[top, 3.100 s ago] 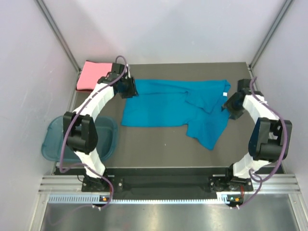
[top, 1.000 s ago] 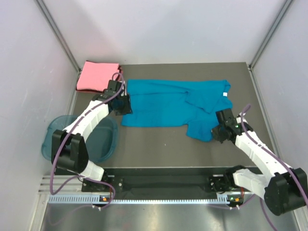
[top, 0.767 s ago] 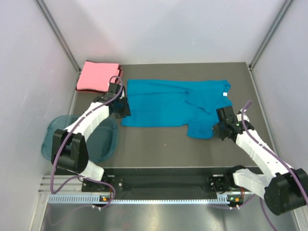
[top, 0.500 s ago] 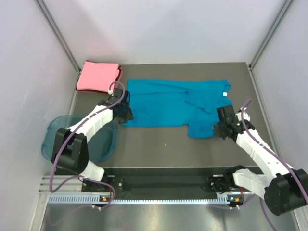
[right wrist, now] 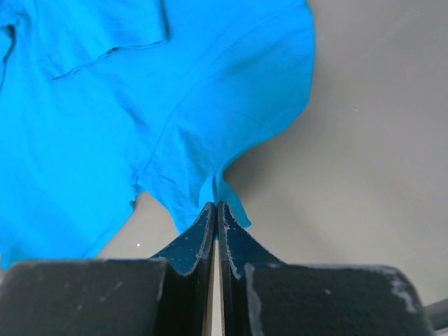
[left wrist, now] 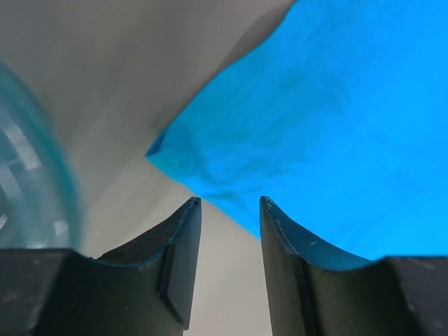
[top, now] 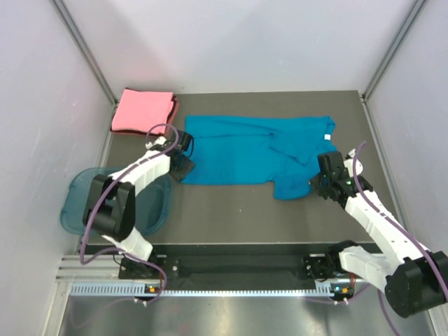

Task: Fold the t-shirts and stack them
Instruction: Fold the tshirt

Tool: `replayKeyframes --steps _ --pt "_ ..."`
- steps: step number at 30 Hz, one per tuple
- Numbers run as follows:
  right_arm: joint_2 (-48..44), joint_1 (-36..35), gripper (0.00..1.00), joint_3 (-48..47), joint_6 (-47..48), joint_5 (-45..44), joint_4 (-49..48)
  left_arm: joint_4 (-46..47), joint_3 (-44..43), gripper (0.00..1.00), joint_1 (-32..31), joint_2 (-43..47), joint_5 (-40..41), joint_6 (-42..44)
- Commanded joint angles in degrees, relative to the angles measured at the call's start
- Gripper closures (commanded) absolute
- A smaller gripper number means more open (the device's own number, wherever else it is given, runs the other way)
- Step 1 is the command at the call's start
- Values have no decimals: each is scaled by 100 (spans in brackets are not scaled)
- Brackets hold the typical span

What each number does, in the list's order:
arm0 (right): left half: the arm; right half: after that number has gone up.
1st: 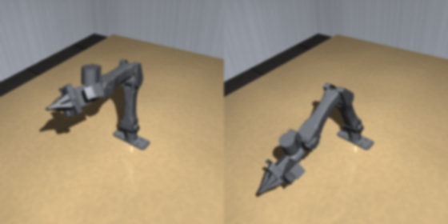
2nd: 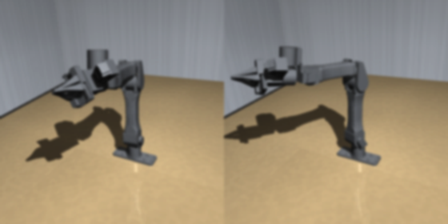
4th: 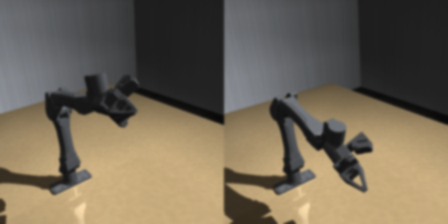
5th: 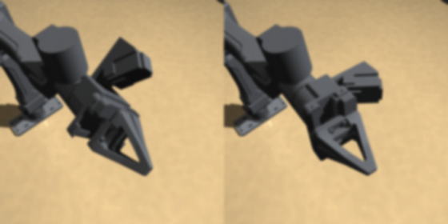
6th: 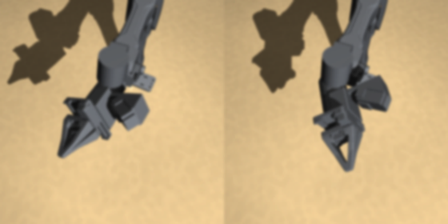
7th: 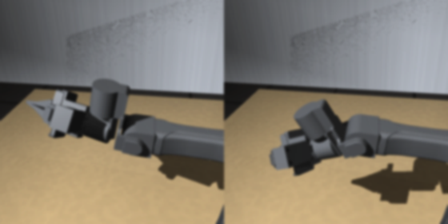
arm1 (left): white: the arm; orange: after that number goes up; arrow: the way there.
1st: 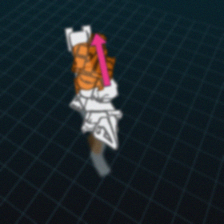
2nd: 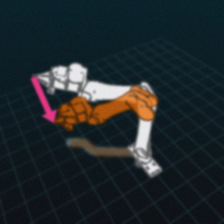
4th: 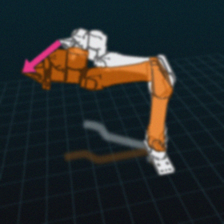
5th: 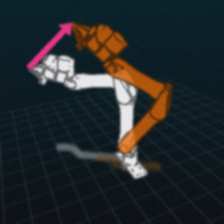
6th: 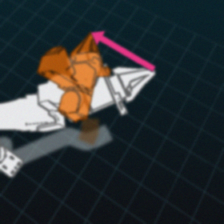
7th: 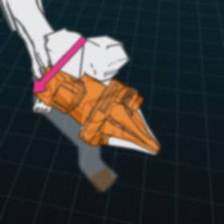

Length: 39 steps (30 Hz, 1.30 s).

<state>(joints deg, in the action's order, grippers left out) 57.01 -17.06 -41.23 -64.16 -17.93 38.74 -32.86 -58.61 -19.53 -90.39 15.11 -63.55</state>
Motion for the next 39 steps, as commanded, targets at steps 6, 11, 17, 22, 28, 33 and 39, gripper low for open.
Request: replayKeyframes --steps 6,11,17,22,28,33,39 --pt "-32 176 100 54 290 273 -446 -1222 -809 54 -86 -1050 896 -1422" --pt "-41 273 100 72 413 264 -508 -1441 -1055 55 -104 -1209 1186 -1564" --pt "-24 344 100 142 448 326 -561 -2522 -1776 54 -113 -1621 1741 -1810" --pt "-6 370 100 177 448 387 -605 -2217 -1488 55 -139 -1587 1425 -1819" --pt "-94 405 100 229 484 370 -570 -1961 -1311 57 -209 -1631 1214 -1863" --pt "-182 440 100 265 492 335 -552 -1908 -1258 62 -244 -1745 1099 -1916" --pt "-261 475 100 186 545 185 -456 -1943 -1363 100 -271 -1719 1160 -1775"
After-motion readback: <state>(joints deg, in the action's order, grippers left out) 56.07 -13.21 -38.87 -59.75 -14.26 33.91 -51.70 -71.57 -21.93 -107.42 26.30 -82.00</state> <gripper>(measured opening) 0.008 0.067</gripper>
